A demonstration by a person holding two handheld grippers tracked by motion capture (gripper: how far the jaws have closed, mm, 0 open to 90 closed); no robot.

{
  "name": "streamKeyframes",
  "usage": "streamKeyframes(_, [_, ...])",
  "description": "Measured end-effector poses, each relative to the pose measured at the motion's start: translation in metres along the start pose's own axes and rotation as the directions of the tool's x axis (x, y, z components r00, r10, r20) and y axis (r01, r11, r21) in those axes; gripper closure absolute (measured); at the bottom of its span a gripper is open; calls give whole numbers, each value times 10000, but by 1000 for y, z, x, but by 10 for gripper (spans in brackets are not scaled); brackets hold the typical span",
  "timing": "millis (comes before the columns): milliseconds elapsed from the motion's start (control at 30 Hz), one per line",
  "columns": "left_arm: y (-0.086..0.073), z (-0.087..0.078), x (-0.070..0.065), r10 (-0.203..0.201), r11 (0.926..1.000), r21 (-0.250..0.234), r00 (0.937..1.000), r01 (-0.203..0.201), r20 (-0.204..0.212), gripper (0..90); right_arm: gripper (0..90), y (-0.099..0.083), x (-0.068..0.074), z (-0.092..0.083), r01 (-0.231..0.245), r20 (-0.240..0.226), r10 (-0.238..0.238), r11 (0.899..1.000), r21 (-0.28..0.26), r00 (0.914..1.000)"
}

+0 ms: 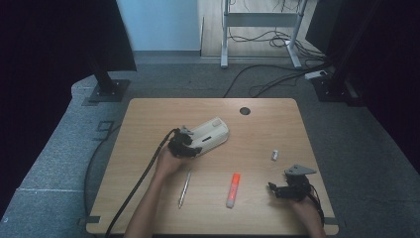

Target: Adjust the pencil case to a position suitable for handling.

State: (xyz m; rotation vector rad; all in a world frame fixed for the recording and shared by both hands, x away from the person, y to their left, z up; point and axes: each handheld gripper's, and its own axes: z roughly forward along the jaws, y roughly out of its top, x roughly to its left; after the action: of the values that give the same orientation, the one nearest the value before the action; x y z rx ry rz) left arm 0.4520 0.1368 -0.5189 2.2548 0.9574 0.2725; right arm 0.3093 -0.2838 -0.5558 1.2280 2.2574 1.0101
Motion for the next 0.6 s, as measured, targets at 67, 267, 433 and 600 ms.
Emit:
streamKeyframes(67, [-4,-3,-2,-46,10000,-58,10000,47,80,398,132,0,0,0,-2,-1,2,10000,0,10000])
streamKeyframes(267, [-15,-12,-10,116,9999,-32,9999,-115,122,406,132,0,0,0,-4,5,4,10000,1,10000])
streamKeyframes(433, [-25,-20,-15,117,9999,-9,9999,-117,101,412,132,0,0,0,0,13,0,10000,0,10000])
streamKeyframes(600, [-35,-28,-19,128,9999,-21,9999,-128,75,412,132,0,0,0,2,15,-2,10000,-1,10000])
